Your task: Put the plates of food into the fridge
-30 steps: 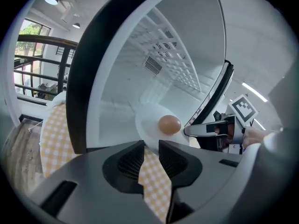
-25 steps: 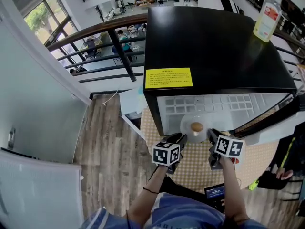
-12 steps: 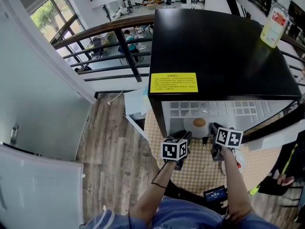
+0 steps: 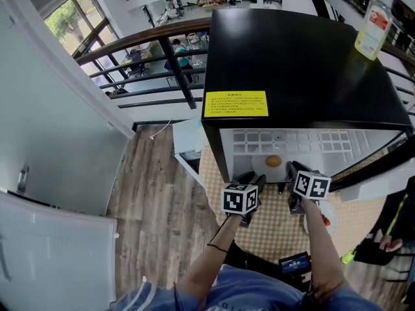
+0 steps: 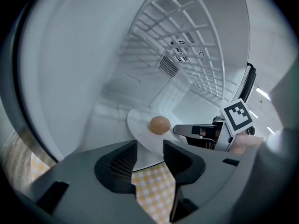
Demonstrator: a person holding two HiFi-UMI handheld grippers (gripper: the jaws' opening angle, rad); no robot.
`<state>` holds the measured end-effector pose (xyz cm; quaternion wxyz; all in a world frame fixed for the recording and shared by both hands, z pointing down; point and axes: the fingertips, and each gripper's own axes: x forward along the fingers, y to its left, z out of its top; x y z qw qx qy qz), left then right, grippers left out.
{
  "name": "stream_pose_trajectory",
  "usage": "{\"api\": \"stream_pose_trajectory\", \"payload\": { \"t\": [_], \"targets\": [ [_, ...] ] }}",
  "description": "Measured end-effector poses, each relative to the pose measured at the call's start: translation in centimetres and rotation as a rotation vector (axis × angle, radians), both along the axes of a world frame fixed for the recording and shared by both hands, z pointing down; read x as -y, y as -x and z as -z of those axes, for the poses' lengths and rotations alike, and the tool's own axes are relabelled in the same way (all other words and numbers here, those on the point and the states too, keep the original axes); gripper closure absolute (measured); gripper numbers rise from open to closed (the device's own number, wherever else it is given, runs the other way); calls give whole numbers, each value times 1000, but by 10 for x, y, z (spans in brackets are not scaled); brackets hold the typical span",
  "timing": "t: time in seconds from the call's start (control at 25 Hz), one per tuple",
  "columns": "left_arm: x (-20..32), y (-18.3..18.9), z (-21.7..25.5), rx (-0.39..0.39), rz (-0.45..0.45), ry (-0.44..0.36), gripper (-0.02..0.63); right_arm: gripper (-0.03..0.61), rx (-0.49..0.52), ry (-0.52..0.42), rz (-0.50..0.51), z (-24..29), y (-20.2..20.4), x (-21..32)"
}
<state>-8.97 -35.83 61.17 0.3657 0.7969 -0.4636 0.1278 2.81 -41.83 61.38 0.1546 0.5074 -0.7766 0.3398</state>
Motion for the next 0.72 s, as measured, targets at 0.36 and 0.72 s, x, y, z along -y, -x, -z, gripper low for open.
{"api": "stream_pose_trajectory", "payload": {
  "t": [0.36, 0.72],
  "targets": [
    [-15, 6, 22, 9, -11, -65, 414, 508, 50, -60, -46, 24, -7, -7],
    [-58, 3, 63, -71, -91, -160, 416, 508, 149, -93, 57, 69, 5, -79]
  ]
}}
